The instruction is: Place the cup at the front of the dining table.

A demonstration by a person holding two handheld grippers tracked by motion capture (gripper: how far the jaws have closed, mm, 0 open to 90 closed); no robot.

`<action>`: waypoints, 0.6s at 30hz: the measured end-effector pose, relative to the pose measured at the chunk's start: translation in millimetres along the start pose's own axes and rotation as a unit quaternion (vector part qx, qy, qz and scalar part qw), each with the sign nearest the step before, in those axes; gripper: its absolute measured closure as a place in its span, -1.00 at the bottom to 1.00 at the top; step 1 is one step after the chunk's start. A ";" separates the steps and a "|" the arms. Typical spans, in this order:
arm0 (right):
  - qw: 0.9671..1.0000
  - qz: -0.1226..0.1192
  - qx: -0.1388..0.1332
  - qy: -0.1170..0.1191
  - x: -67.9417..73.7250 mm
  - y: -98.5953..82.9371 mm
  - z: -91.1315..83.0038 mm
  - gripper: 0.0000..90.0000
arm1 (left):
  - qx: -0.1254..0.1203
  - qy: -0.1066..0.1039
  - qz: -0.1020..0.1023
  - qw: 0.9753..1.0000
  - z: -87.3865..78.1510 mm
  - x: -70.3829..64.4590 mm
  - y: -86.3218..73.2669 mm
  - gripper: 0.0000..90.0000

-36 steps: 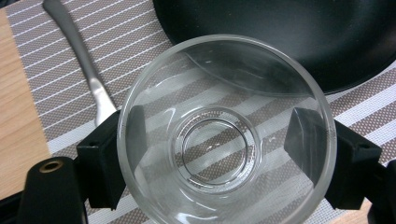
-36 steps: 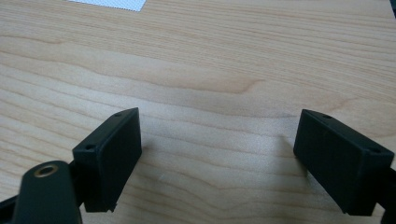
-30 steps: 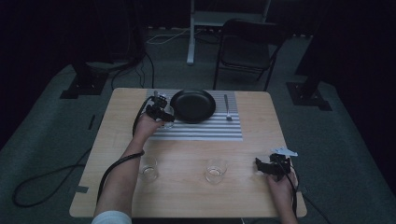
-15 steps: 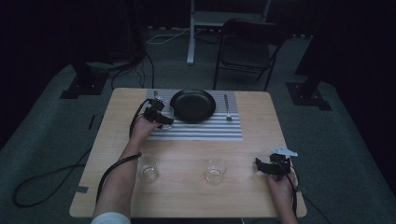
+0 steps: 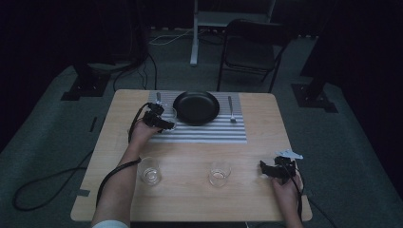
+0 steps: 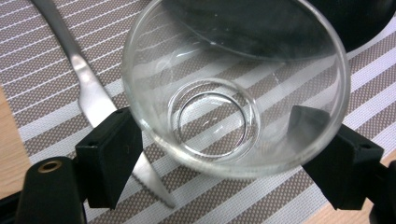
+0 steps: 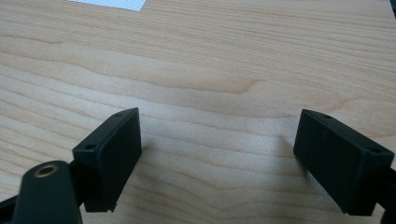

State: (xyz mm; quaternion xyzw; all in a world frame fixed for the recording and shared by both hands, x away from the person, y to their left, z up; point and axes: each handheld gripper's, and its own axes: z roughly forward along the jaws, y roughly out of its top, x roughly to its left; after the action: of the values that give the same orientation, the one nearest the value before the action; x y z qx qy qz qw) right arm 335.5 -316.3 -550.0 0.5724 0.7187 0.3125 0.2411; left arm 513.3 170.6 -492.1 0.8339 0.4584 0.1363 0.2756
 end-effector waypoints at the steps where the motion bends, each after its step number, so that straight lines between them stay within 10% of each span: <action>1: 1.000 0.000 0.000 0.000 0.0 0.0 0.0 -0.68 | 0.001 0.002 0.000 1.000 -0.5 0.2 -0.7 -0.60; 18: 1.000 0.000 0.000 0.000 0.0 0.0 0.0 -0.68 | 0.005 -0.004 -0.006 1.000 -5.2 6.1 -19.2 -0.60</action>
State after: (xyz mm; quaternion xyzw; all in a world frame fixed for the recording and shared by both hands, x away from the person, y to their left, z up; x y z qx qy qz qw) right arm 335.5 -316.3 -550.0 0.5724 0.7187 0.3124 0.2413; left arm 500.9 185.7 -499.2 0.8330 0.4634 0.1288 0.2737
